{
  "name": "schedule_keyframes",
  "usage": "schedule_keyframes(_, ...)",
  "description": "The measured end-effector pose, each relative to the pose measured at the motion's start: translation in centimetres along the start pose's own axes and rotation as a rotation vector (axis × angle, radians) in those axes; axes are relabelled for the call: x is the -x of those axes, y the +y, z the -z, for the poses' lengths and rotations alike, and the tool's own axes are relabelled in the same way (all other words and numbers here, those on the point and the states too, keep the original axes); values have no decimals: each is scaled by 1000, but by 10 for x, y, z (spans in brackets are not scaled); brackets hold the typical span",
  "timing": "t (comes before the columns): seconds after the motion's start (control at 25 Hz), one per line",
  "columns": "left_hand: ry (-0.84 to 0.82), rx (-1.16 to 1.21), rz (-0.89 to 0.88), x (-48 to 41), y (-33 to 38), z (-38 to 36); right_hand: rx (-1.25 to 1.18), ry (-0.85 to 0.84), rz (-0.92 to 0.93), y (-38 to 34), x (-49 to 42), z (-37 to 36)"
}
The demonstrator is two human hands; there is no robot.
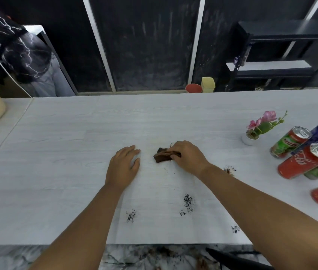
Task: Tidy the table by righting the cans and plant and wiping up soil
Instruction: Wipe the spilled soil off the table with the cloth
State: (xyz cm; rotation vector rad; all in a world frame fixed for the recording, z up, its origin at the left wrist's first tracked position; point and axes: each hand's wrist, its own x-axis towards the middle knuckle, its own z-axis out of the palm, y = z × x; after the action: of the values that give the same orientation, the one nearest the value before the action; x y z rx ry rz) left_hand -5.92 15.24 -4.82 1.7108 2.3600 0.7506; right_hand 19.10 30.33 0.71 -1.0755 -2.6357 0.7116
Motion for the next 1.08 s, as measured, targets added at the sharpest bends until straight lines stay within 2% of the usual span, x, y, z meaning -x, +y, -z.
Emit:
schedule_keyframes(0.12,11,-52,-18,35,-26,17,-43,52,98,-8,68,-16)
schedule_keyframes(0.28,52,-69,-16,84,-51,30,-117,35,72,-19,120,-21)
schedule_keyframes(0.36,57,-72,2,87,-48,28,-206,108,-23,-17,119,-8)
schedule_keyframes(0.44,78,-75,-5,84,-46,28,-276,250,-134,-4,111,14)
schedule_keyframes(0.6,84,-66,-26,84,-50,28,-165,489,-415,60,104,70)
schedule_keyframes(0.68,88,-65,-23,84,-48,27,-60,495,-589,98,114,85)
schedule_keyframes(0.76,90,-71,-15,84,-45,28,47,426,-672,117,126,82)
schedule_keyframes(0.92,77,-91,-9,86,-42,30,54,397,-654,89,139,54)
schedule_keyframes(1.08,65,-88,5,88,-39,30,42,383,-432,29,157,13)
